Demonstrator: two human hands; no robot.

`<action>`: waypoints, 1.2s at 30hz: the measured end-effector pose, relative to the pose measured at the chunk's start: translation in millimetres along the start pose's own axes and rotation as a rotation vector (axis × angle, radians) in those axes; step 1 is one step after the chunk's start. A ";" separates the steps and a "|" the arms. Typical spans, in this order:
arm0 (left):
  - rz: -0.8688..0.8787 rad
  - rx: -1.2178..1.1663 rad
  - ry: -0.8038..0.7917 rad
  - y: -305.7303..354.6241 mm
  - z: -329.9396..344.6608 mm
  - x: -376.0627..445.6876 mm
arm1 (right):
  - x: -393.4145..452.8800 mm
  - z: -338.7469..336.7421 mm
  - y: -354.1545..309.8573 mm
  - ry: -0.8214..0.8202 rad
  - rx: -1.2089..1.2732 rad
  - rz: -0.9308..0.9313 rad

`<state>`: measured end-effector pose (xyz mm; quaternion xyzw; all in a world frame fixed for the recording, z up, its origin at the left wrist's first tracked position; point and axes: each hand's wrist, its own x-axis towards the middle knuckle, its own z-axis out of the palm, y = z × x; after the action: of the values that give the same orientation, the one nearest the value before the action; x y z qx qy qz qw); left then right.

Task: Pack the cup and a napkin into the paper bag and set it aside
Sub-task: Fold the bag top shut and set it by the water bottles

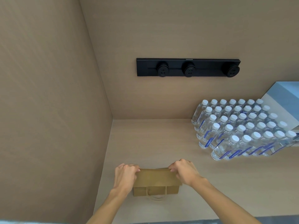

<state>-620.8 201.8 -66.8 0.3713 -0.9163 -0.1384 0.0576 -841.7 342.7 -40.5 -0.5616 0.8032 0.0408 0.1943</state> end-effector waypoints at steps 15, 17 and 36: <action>-0.013 0.042 0.043 1.1 -0.1 0.3 | -18.4 -1.0 12.9 0.040 0.108 0.053; -0.015 0.045 0.036 2.0 -2.2 -1.1 | -20.0 0.4 13.4 0.056 0.116 0.052; -0.303 -0.330 0.118 -4.3 15.8 -13.2 | -16.4 27.0 21.5 0.040 0.503 0.133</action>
<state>-611.8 211.4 -83.3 0.4979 -0.8101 -0.2712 0.1495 -849.5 372.7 -62.8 -0.4423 0.8271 -0.1585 0.3086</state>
